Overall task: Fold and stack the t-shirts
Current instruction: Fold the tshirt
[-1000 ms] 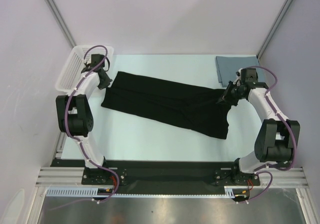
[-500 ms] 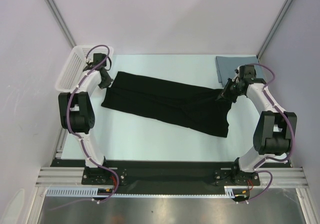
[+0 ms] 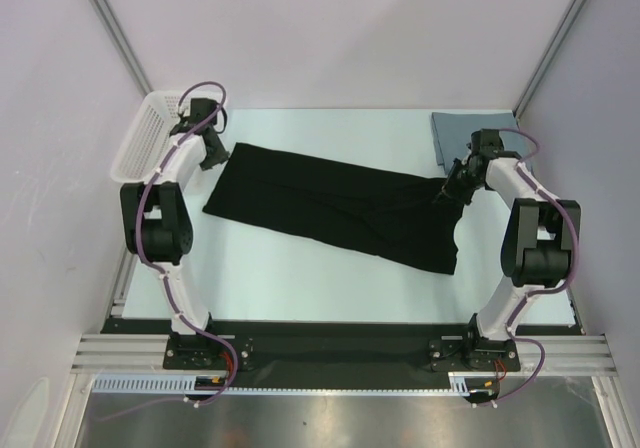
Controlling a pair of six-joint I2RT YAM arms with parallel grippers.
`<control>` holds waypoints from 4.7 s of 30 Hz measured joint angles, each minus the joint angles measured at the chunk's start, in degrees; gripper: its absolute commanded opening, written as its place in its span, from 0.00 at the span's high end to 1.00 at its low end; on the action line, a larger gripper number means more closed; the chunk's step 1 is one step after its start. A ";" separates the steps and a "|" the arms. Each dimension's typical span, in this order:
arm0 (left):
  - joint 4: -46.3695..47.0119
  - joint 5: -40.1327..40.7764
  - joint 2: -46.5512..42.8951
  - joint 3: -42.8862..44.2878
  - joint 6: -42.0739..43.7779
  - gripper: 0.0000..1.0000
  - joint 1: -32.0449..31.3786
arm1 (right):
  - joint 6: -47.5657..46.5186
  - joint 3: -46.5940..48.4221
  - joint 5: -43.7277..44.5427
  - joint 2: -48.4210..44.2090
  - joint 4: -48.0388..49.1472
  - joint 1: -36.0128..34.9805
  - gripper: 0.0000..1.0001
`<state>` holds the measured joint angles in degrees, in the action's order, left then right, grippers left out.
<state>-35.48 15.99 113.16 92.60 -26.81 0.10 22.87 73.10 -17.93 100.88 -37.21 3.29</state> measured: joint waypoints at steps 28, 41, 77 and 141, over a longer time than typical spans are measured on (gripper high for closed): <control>9.49 -14.43 -18.10 -25.38 4.20 0.71 -13.35 | 4.33 -3.72 15.17 -12.31 7.85 -28.61 0.87; 8.28 -17.68 -4.81 -22.05 1.84 0.76 -13.35 | 5.16 -3.13 27.21 2.36 12.00 -43.23 0.93; 9.84 -21.11 -5.77 -24.04 2.01 0.65 -10.78 | -2.25 16.48 30.99 17.11 9.20 -36.09 0.87; 31.58 -39.71 6.78 -15.96 -35.69 1.00 -43.54 | -0.66 -10.47 0.85 -16.87 -0.98 3.89 0.46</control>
<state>-3.90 -23.73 119.94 76.64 -62.50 -43.44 22.22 62.63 -17.08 84.01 -38.20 7.18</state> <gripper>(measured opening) 0.012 0.574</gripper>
